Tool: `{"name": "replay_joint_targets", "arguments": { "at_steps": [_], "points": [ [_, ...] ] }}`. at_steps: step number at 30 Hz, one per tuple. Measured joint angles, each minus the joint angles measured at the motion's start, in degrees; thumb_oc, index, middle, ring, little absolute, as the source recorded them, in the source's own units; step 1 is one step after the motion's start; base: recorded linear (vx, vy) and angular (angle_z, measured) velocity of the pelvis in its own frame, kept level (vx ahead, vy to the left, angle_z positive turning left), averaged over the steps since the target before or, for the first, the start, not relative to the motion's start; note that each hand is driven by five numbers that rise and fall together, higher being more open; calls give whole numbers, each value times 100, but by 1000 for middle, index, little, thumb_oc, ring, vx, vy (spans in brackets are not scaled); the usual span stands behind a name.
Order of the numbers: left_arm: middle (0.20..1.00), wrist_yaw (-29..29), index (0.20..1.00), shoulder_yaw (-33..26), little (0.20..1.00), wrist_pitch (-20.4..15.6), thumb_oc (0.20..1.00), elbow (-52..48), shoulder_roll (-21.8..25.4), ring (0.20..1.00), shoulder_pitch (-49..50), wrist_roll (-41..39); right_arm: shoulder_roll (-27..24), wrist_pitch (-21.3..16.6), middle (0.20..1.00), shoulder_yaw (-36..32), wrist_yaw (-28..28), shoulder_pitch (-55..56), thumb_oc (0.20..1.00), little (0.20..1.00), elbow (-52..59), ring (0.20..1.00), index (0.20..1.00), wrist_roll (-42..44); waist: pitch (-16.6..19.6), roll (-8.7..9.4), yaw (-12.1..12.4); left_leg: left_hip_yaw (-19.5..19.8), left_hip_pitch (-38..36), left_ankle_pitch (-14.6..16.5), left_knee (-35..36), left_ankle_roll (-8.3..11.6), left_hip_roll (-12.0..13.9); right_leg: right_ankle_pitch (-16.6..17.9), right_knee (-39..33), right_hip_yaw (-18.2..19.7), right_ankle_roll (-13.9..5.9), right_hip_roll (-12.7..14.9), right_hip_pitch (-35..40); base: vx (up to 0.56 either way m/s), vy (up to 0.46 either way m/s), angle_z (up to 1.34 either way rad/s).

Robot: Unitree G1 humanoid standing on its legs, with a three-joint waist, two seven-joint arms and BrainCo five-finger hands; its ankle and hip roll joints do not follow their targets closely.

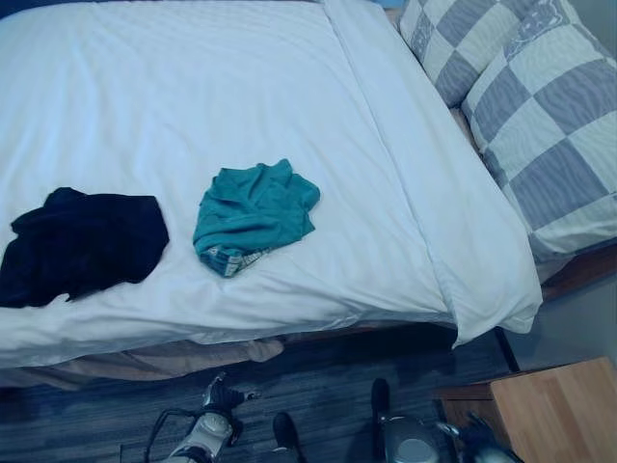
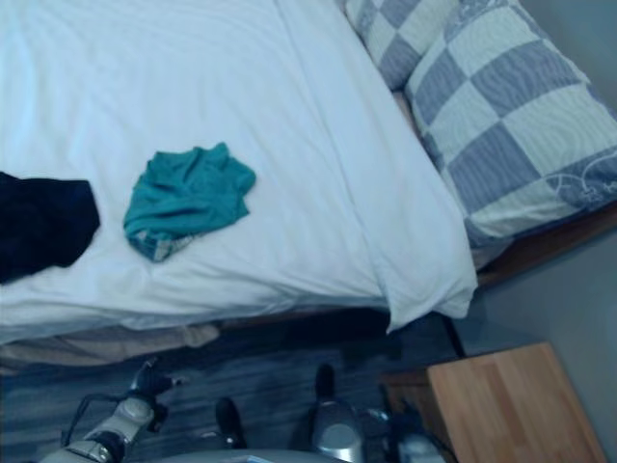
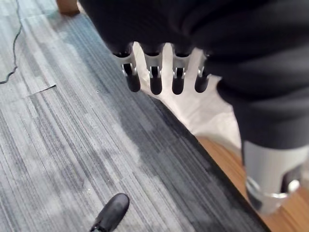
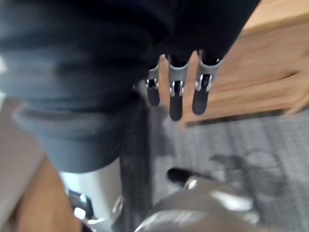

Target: Tidy up the quilt and then pick up the clothes from the bed and put them into the laundry hamper.

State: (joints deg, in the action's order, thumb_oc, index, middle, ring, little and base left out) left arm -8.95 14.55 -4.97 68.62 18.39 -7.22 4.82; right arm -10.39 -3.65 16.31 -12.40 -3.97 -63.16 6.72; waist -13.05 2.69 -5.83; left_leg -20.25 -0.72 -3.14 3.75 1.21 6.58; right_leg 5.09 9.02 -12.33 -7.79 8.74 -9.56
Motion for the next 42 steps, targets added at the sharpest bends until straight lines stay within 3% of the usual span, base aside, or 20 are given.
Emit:
{"name": "replay_joint_targets", "arguments": {
  "at_steps": [1, 2, 3, 4, 5, 10, 11, 12, 15, 17, 18, 20, 22, 25, 29, 31, 32, 34, 37, 42],
  "points": [
    [1000, -14, 1000, -71, 1000, -14, 1000, -97, -27, 1000, 256, 3, -138, -6, 1000, 248, 60, -28, 1000, 1000, 232, 1000, 1000, -233, 88, -123, 165, 76, 73, 88, -287, 215, 153, -901, 1222, -393, 370, -221, -11, -144, 63, -4],
    [1000, -14, 1000, -36, 1000, -74, 1000, -128, 6, 1000, 466, 3, -148, -36, 1000, 464, 57, -75, 1000, 1000, 370, 1000, 1000, -283, 155, -28, 351, 188, 308, 96, -827, 402, 137, -1257, 1236, -437, 659, -476, 220, -195, 120, 29],
    [1000, -23, 1000, -104, 1000, -125, 1000, -148, 161, 1000, 469, -12, -54, -54, 1000, 536, 82, -131, 1000, 1000, 385, 1000, 1000, -443, 147, 345, 421, 366, 1025, 59, -2000, 541, 35, -1490, 648, -310, 1111, -385, 382, -177, 171, 17],
    [1000, -28, 1000, -160, 1000, -89, 1000, -58, -52, 1000, 520, -96, -143, -139, 1000, 531, 106, -423, 1000, 1000, 281, 1000, 1000, -507, 36, 291, 576, 791, 1876, 158, -3076, 1115, 156, -1117, 367, -266, 975, -351, 347, -103, 238, 8],
    [1000, -59, 1000, -267, 1000, -70, 1000, -14, -160, 1000, 589, -193, -215, -163, 1000, 468, 96, -519, 1000, 1000, 244, 1000, 1000, -576, -42, 145, 636, 1024, 2142, 211, -3260, 1222, 184, -941, 250, -269, 971, -344, 342, -39, 348, -5],
    [1000, -283, 1000, -309, 1000, 16, 1000, 417, -386, 1000, 695, -213, -329, -27, 1000, 195, 138, -211, 1000, 1000, -158, 1000, 1000, -964, -108, -211, 316, 1199, 1212, 88, -1388, 971, 1323, -882, 124, -390, 894, -380, 571, 29, 564, 12],
    [1000, -420, 1000, -215, 1000, -4, 1000, 270, -303, 1000, 728, -184, -504, -137, 1000, -479, 113, 429, 1000, 1000, -3, 1000, 1000, -1126, -71, -354, 291, 1237, 1088, 60, -1345, 915, 1750, -1096, 358, -659, 780, -280, 558, 58, 530, 78],
    [1000, -363, 1000, -158, 1000, -3, 1000, 292, -271, 1000, 619, -171, -720, 78, 1000, -438, 101, 567, 1000, 1000, -308, 1000, 1000, -1126, -32, -324, 128, 1242, 910, 94, -1094, 972, 1812, -1114, 457, -629, 597, -129, 505, 67, 697, 64],
    [1000, -212, 1000, -20, 1000, 2, 1000, 442, -454, 1000, 312, -124, -901, 266, 1000, -441, 98, 704, 1000, 1000, -579, 1000, 1000, -1126, 78, -236, 6, 1133, 525, 110, -586, 1002, 1347, -681, 175, -656, 262, 274, 474, 15, 406, 27],
    [1000, -218, 1000, 20, 1000, -39, 1000, 350, -605, 1000, 224, -122, -877, 279, 1000, -405, 121, 694, 1000, 1000, -538, 1000, 1000, -1125, 149, -297, 9, 973, 112, 54, -340, 748, 930, -405, 89, -628, 87, 397, 434, -10, 473, -12],
    [1000, -186, 1000, 10, 1000, -57, 1000, 382, -558, 1000, 145, -121, -530, 283, 1000, -422, 132, 484, 1000, 1000, -419, 1000, 1000, -1111, 185, 62, 34, 590, -116, -139, -47, 736, 544, -228, 426, -697, 141, 843, 228, -12, 492, -35],
    [1000, -154, 1000, 10, 1000, -62, 1000, 368, -442, 1000, 186, -117, -225, 248, 1000, -223, -9, 496, 1000, 1000, -302, 1000, 1000, -1120, 230, 268, 136, 498, -195, -108, 54, 557, 227, 58, 877, -897, 251, 1094, -75, 8, 361, -25],
    [1000, -141, 1000, 33, 1000, -19, 1000, 431, -261, 1000, 235, -57, -216, 133, 1000, -23, 64, 487, 1000, 1000, -272, 1000, 1000, -1118, 239, 239, 146, 527, -217, -107, 125, 391, 235, -519, 1380, -651, 6, 503, -230, 31, 202, 12],
    [1000, -144, 1000, 41, 1000, 39, 1000, 498, -147, 1000, 425, 93, -199, 137, 1000, 179, 33, 403, 1000, 1000, -210, 1000, 1000, -1127, 222, 224, 170, 499, -148, -28, 136, 231, -33, -978, 1457, -868, 64, 75, -431, 102, 133, -6],
    [1000, -36, 1000, -74, 1000, 105, 1000, 556, -262, 1000, 593, 248, -228, 141, 1000, 324, 55, 378, 1000, 1000, -194, 1000, 1000, -1123, 158, 110, 181, 425, -168, 159, 43, 160, -508, -1140, 551, -824, 599, -323, -208, 130, 81, 5],
    [1000, -51, 1000, -96, 1000, -10, 1000, 462, -342, 1000, 690, 246, -263, 156, 1000, 487, 24, 93, 1000, 1000, -398, 1000, 1000, -1199, 83, 178, 371, 279, 233, 465, -1207, 701, -445, -1328, 680, -842, 915, -346, -117, 46, 75, -28],
    [1000, 1, 1000, -110, 1000, -167, 1000, 295, -210, 1000, 635, 103, -265, 147, 1000, 467, 17, 41, 1000, 1000, -539, 1000, 1000, -1308, -37, 265, 520, 401, 727, 469, -2415, 823, -378, -1149, 531, -741, 1097, -185, -31, 58, 148, -16],
    [1000, -88, 1000, 77, 1000, -183, 1000, 144, -220, 1000, 667, 89, -366, 135, 1000, 454, 20, 39, 1000, 1000, -533, 1000, 1000, -1345, -60, 159, 573, 492, 1049, 528, -2909, 834, -150, -1021, 89, -752, 998, -160, 250, 90, 271, -8],
    [1000, -210, 1000, 134, 1000, -124, 1000, 102, -306, 1000, 604, 93, -322, 84, 1000, 490, 31, -223, 1000, 1000, -267, 1000, 1000, -1352, -84, 102, 380, 343, 649, 371, -1264, 717, 673, -525, -456, -491, 594, -414, 412, 118, 448, -35],
    [1000, -187, 1000, 319, 1000, -147, 1000, -26, -547, 1000, 87, 96, -386, 105, 1000, 470, 86, -233, 1000, 1000, -42, 1000, 1000, -1354, -55, -68, 264, 731, 79, -126, 145, 836, 1233, -242, -849, -244, 607, -690, 603, 81, 386, -28]
  ]
}}
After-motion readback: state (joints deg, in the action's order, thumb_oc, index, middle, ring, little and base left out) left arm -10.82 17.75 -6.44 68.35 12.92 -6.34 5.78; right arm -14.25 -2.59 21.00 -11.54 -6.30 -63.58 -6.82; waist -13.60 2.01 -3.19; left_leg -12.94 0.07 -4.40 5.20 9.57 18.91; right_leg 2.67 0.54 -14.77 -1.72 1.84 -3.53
